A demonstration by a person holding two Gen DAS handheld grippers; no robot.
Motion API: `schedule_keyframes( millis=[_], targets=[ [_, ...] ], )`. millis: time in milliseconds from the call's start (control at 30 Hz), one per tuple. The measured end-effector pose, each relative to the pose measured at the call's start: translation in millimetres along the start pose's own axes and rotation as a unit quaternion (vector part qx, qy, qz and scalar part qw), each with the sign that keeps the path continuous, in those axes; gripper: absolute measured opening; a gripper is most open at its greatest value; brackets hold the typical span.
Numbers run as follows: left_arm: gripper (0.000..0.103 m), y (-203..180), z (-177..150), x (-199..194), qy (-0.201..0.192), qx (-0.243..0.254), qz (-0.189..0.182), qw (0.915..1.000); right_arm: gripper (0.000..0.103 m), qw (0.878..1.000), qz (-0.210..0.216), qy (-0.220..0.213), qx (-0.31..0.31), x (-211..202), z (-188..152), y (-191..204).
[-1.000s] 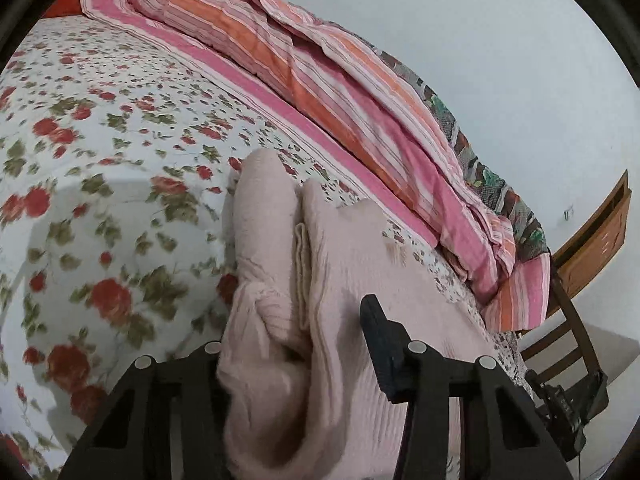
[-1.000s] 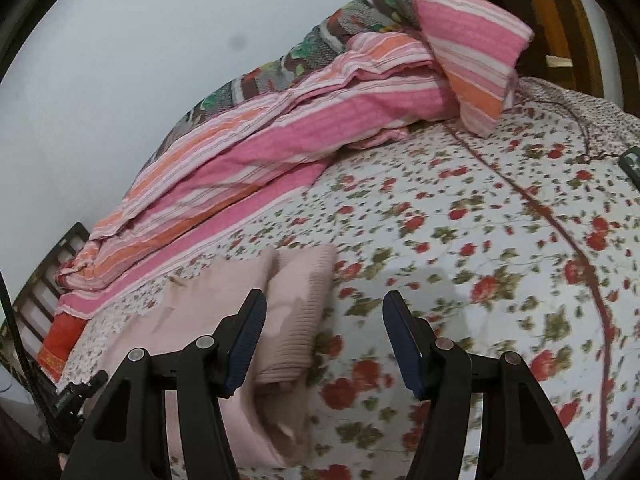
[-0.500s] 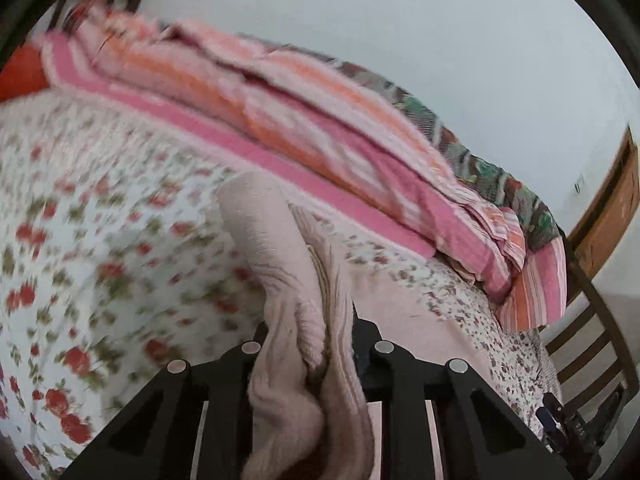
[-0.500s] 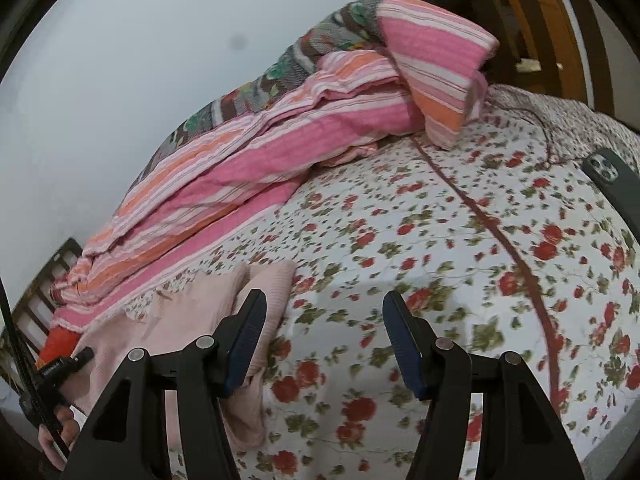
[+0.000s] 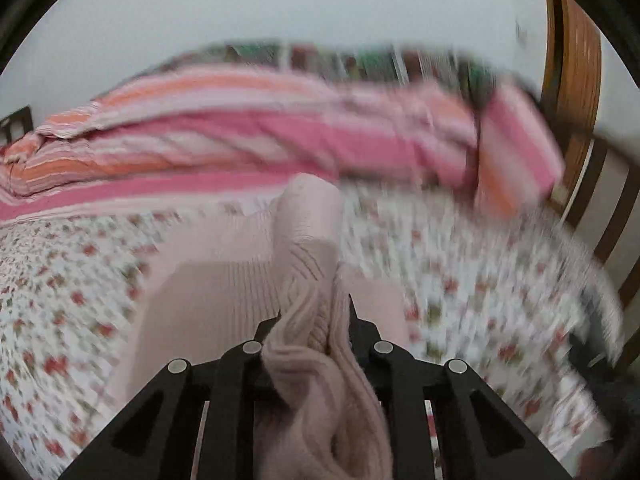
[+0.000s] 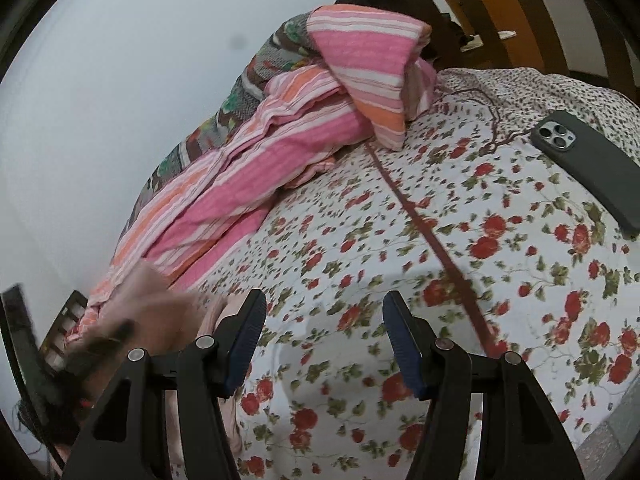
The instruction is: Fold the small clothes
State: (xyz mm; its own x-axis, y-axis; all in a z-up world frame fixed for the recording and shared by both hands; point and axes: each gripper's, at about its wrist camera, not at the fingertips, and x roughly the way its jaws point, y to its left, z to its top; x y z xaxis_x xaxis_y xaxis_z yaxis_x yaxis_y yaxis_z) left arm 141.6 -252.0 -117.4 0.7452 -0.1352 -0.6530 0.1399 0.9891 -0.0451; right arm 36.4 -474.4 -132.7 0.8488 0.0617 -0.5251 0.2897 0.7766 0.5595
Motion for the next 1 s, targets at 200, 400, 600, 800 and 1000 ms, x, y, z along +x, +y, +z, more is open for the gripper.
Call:
schedule_keyframes(
  millis=[200, 400, 600, 800, 1000],
  targets=[
    [0.026, -15.6, -27.3, 3.4, -0.011, 0.029, -0.017, 0.9994, 0.06, 1.0, 0.006, 0.005, 0.003, -2.4, 2.1, -10.6],
    [0.054, 9.7, -19.6, -7.7, 0.02, -0.004, -0.14, 0.99, 0.06, 1.0, 0.018, 0.018, -0.005, 4.2, -0.5, -6.1],
    [0.064, 35.8, -10.6, -38.6, -0.013, -0.001, -0.153, 0.9882, 0.06, 0.997, 0.058, 0.038, -0.037, 10.9, -9.7, 12.0],
    [0.07, 103.9, -2.9, -46.9, -0.035, -0.037, -0.159, 0.986, 0.066, 0.988, 0.115, 0.063, -0.077, 13.9, -24.2, 35.6],
    [0.07, 170.1, -0.8, -25.6, -0.037, -0.06, -0.138, 0.9878, 0.067, 0.981, 0.142, 0.114, -0.066, 38.9, -27.6, 66.1]
  ],
)
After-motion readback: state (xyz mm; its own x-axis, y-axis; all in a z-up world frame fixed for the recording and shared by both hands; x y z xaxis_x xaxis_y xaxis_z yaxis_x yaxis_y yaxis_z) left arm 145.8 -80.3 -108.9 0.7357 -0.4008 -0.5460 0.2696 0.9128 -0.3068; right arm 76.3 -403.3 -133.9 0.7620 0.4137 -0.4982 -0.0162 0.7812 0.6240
